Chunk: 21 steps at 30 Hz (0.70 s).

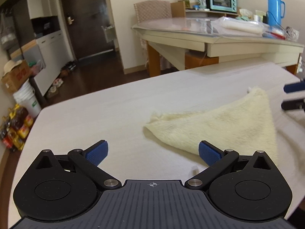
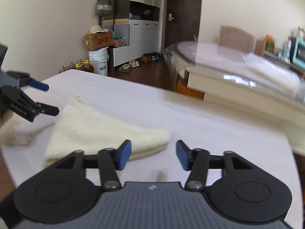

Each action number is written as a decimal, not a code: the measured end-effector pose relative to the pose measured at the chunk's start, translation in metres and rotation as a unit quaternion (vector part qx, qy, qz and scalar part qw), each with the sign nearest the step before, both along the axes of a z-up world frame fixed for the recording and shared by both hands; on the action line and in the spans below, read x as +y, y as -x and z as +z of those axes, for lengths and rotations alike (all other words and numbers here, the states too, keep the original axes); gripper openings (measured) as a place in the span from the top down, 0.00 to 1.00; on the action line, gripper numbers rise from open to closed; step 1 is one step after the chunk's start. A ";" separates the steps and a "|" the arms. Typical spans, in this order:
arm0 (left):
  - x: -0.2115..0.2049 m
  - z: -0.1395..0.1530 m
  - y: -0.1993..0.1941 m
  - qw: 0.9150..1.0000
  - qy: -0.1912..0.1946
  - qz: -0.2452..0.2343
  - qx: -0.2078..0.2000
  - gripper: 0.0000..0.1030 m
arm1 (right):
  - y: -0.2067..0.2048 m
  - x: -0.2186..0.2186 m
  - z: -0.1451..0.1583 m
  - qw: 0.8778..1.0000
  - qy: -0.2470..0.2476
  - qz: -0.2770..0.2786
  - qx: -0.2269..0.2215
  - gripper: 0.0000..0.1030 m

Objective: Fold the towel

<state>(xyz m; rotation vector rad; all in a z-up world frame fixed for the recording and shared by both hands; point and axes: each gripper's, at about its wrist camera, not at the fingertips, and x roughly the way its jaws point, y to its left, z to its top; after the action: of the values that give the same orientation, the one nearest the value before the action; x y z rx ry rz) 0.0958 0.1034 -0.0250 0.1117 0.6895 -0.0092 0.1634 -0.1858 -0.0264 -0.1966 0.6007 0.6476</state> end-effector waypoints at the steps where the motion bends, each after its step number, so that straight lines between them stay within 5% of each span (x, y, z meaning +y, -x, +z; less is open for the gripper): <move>1: -0.002 0.001 0.007 1.000 0.008 0.000 -0.003 0.00 | 0.008 -0.001 0.001 1.000 -0.006 -0.002 0.004 0.28; 12: -0.031 0.006 0.049 0.999 0.044 0.020 0.005 0.00 | 0.056 -0.008 0.007 0.999 -0.031 -0.038 0.022 0.10; 21: -0.042 0.007 0.072 0.998 0.043 0.039 0.012 0.00 | 0.080 -0.012 0.014 0.998 -0.050 -0.043 0.005 0.06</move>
<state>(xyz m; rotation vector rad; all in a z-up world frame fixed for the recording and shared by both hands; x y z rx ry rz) 0.0235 0.0618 -0.0176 0.0024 0.7153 0.0355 0.0832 -0.1978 -0.0127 -0.0743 0.5826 0.5950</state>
